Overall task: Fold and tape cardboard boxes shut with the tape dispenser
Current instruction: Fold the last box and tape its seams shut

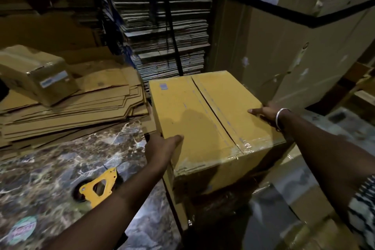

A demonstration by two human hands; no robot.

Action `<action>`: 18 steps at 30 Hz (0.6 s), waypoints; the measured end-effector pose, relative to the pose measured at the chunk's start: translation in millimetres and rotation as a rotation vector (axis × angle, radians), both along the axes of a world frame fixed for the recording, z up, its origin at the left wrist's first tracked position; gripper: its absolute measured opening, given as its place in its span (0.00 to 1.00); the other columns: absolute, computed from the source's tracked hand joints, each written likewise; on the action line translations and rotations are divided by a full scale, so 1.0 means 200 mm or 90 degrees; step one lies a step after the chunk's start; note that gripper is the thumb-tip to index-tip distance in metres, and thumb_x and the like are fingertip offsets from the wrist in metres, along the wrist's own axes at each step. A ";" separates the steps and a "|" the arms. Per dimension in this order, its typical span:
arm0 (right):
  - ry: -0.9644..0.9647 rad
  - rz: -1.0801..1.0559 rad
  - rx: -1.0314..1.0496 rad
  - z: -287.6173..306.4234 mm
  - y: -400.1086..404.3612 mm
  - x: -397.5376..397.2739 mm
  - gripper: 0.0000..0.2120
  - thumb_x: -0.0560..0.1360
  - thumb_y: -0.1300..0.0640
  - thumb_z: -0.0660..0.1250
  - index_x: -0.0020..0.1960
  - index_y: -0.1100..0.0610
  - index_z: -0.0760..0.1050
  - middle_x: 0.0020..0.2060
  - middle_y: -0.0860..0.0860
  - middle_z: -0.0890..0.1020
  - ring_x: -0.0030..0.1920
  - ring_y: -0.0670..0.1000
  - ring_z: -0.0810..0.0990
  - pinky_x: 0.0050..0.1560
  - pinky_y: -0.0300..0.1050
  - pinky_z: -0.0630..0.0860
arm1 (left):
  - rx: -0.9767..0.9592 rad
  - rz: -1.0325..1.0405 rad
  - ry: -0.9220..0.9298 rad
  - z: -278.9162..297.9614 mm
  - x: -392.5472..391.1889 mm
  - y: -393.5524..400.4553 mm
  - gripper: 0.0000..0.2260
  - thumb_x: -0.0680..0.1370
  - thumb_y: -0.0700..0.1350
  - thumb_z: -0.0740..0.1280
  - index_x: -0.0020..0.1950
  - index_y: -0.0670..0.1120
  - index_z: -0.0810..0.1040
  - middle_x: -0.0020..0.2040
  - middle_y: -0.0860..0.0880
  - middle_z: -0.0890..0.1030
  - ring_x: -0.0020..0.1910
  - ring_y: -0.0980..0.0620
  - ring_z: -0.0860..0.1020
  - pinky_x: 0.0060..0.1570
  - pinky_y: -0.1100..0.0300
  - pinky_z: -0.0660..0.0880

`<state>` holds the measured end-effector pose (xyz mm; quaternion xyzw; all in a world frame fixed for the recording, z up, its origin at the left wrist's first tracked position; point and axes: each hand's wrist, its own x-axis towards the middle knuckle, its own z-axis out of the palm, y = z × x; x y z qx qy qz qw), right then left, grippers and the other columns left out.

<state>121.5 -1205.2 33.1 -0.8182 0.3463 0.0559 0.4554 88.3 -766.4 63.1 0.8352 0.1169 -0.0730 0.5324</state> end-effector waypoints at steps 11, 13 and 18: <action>-0.037 0.039 -0.040 -0.02 0.16 -0.12 0.34 0.56 0.33 0.81 0.52 0.54 0.77 0.47 0.57 0.84 0.47 0.60 0.83 0.54 0.64 0.81 | -0.027 0.013 0.013 -0.13 -0.10 -0.04 0.11 0.71 0.51 0.78 0.48 0.51 0.81 0.46 0.50 0.84 0.44 0.46 0.82 0.49 0.50 0.81; -0.054 0.041 -0.028 -0.02 0.17 -0.14 0.32 0.57 0.33 0.80 0.51 0.53 0.78 0.47 0.55 0.85 0.47 0.59 0.83 0.54 0.64 0.81 | -0.034 0.009 0.003 -0.16 -0.11 -0.03 0.13 0.72 0.51 0.77 0.54 0.49 0.83 0.46 0.51 0.84 0.44 0.48 0.82 0.48 0.53 0.80; -0.076 0.039 -0.036 -0.17 0.04 -0.07 0.45 0.49 0.28 0.79 0.61 0.45 0.73 0.53 0.54 0.84 0.51 0.58 0.83 0.56 0.63 0.81 | -0.050 0.000 -0.027 -0.20 -0.11 -0.03 0.20 0.72 0.51 0.76 0.62 0.50 0.78 0.51 0.52 0.82 0.48 0.47 0.80 0.52 0.51 0.79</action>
